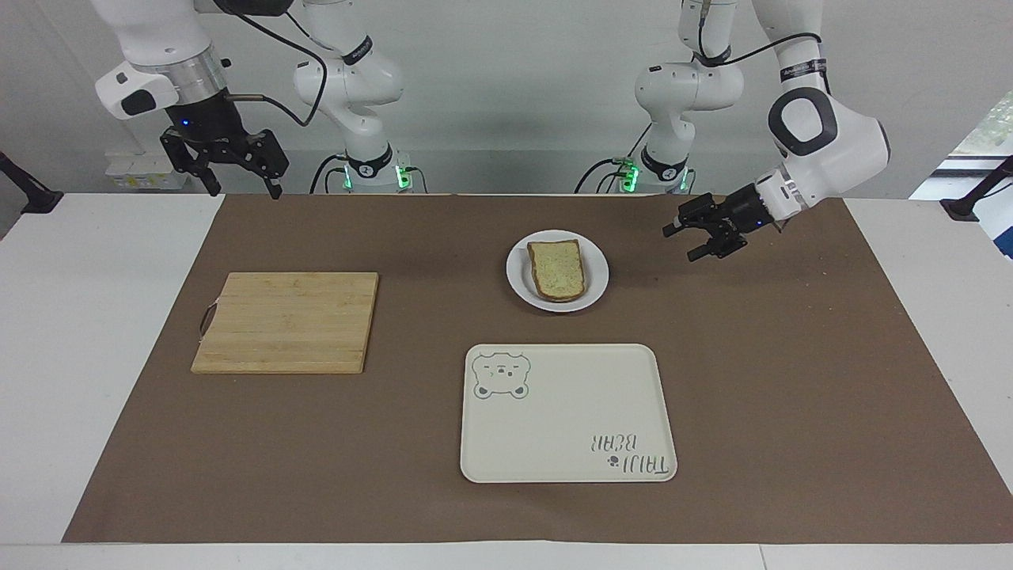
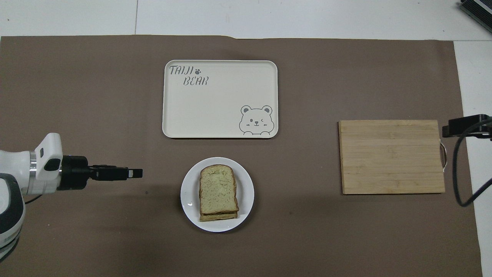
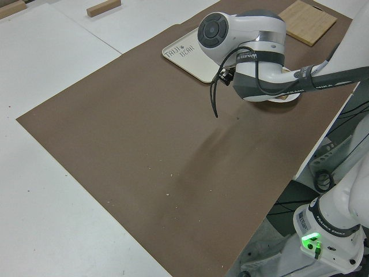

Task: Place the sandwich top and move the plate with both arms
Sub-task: 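Reach the left gripper to the plate edge nearest the robot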

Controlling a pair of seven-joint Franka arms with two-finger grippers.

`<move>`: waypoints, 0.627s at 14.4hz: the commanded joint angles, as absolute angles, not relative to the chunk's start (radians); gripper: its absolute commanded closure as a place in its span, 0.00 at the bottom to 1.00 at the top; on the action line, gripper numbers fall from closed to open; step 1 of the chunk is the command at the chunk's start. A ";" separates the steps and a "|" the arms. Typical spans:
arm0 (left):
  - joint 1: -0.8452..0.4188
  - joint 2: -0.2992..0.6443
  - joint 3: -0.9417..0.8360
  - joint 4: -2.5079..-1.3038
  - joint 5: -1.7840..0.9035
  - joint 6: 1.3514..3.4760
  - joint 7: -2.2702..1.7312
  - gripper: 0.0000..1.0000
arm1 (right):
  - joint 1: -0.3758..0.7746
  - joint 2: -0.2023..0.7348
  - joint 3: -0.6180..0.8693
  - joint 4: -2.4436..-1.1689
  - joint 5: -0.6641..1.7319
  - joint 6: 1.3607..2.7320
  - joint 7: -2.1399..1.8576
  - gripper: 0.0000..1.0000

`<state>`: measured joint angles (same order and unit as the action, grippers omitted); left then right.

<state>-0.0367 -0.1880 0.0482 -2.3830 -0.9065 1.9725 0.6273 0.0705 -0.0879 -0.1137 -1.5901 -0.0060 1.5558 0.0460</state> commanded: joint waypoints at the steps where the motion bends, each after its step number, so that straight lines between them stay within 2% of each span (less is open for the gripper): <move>1: -0.081 -0.210 0.058 -2.473 -0.972 2.054 0.702 0.00 | 0.058 -0.106 -0.095 -1.620 -0.051 1.545 0.025 0.00; 4: -0.123 -0.164 0.058 -2.516 -1.084 2.105 0.794 0.00 | 0.069 -0.115 -0.094 -1.631 -0.032 1.532 0.023 0.00; 9: -0.212 -0.112 0.058 -2.536 -1.161 2.174 0.795 0.07 | 0.072 -0.121 -0.098 -1.626 -0.032 1.464 0.009 0.00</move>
